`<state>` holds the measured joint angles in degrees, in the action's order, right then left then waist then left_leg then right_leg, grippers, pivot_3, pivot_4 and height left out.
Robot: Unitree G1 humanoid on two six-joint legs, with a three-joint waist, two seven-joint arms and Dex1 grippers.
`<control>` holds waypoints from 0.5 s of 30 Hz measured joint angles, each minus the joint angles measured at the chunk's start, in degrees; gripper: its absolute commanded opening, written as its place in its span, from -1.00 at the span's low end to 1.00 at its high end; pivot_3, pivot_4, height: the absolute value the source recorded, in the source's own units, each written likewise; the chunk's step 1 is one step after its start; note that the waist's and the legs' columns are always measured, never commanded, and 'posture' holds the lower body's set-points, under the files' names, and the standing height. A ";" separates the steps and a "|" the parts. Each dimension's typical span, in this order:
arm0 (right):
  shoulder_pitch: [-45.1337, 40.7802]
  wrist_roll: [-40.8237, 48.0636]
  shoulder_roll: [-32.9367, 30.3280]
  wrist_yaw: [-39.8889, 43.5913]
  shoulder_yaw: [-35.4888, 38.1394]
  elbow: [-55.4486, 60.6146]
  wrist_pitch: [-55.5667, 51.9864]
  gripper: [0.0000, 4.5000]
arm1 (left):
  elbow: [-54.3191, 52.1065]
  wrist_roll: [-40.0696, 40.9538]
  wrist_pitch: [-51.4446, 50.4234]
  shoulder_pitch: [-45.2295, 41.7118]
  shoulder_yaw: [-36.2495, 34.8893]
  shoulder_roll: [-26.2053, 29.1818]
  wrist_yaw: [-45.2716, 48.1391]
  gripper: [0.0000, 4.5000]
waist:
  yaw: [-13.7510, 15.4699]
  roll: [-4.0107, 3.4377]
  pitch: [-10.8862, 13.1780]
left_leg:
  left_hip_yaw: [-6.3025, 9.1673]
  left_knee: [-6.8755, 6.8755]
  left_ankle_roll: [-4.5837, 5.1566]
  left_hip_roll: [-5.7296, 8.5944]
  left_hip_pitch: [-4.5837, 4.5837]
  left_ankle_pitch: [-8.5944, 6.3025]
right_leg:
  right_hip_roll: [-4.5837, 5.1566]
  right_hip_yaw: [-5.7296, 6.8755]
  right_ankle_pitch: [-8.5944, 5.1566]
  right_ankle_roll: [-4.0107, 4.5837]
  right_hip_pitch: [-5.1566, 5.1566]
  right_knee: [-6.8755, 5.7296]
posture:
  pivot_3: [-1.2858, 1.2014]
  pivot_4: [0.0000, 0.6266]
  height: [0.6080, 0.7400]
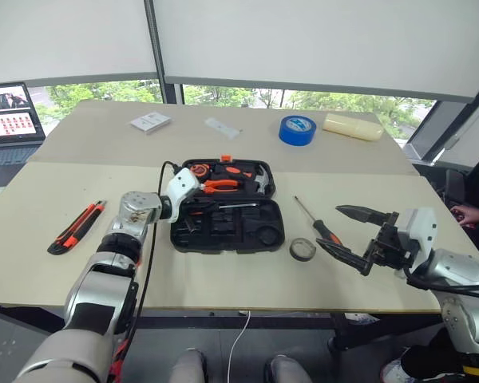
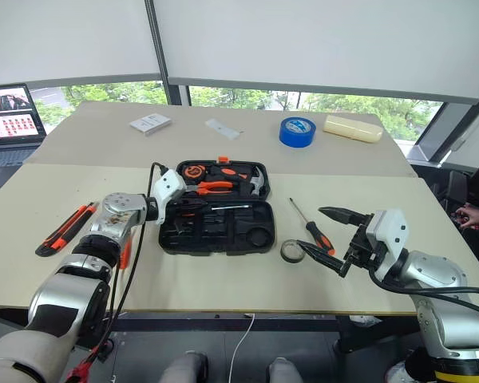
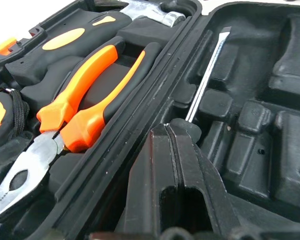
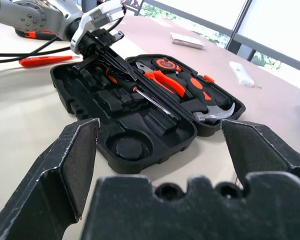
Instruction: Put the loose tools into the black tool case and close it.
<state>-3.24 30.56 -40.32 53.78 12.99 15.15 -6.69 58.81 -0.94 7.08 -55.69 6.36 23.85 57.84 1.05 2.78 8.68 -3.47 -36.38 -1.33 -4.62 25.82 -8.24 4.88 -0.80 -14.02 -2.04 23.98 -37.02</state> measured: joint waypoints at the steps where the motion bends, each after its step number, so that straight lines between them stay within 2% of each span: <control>1: 0.39 0.00 0.02 0.01 0.07 0.00 0.00 1.00 | 0.10 -0.27 -0.05 -0.17 0.20 -0.12 -0.26 -0.99 | 0.03 -0.01 0.00 | 0.00 -0.01 0.00 0.00 -0.01 0.00 | 0.00 0.00 0.00 0.00 -0.01 0.00 | 0.03 -0.52 1.00; 15: 4.98 -0.87 0.83 -3.34 1.00 0.06 -1.29 1.00 | 0.77 -3.67 2.49 -0.11 2.52 -0.15 -0.74 -0.99 | -0.26 -0.15 -0.09 | 0.02 0.05 -0.01 -0.01 -0.60 -0.02 | 0.01 0.01 -0.23 -0.34 -0.64 0.13 | 0.03 -0.52 1.00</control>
<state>1.74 29.69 -39.49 50.44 13.98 15.20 -7.98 59.59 -4.61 9.56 -55.80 8.88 23.71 57.10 0.79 2.64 8.60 -3.45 -36.32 -1.34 -4.62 25.22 -8.26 4.89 -0.78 -14.25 -2.39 23.34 -36.89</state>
